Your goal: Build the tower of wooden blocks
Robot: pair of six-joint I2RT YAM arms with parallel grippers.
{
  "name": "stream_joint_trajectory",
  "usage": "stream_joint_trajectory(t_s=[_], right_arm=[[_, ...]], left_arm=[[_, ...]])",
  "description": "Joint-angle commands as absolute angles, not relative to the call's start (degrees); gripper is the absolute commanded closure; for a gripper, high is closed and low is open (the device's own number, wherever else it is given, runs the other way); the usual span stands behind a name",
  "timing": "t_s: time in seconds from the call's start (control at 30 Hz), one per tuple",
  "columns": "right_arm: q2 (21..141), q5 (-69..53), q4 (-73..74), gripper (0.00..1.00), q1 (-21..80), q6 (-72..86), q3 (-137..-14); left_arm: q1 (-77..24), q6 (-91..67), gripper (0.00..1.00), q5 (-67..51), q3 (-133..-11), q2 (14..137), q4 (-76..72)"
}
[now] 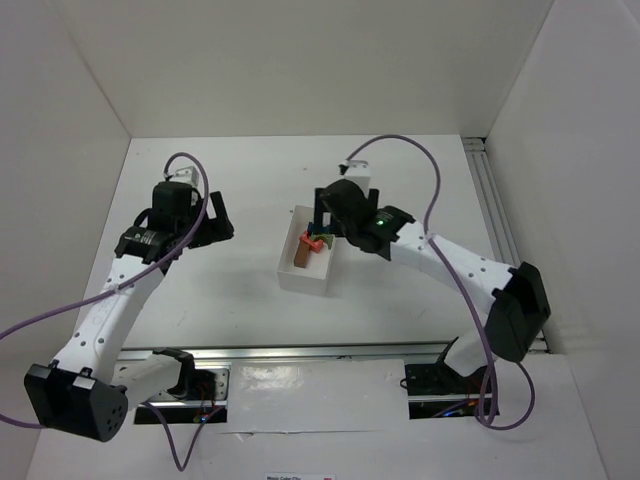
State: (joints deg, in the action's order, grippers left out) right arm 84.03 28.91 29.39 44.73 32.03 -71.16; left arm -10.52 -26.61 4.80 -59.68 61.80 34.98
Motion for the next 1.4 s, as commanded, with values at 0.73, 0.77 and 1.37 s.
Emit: stream_joint_trajectory(t_s=[0.73, 0.77, 1.37], right_arm=[[118.56, 26.81, 29.00, 0.73, 52.03, 41.04, -97.11], [118.56, 27.33, 29.00, 0.78, 52.03, 41.04, -97.12], [102.05, 4.94, 15.50, 1.00, 46.68, 36.56, -88.61]], left_arm=[[-6.86, -34.02, 0.01, 13.10, -63.63, 53.17, 39.81], [-6.86, -34.01, 0.01, 13.10, -63.11, 53.17, 39.81], [-6.86, -32.26, 0.01, 11.34, -64.86, 53.78, 39.81]])
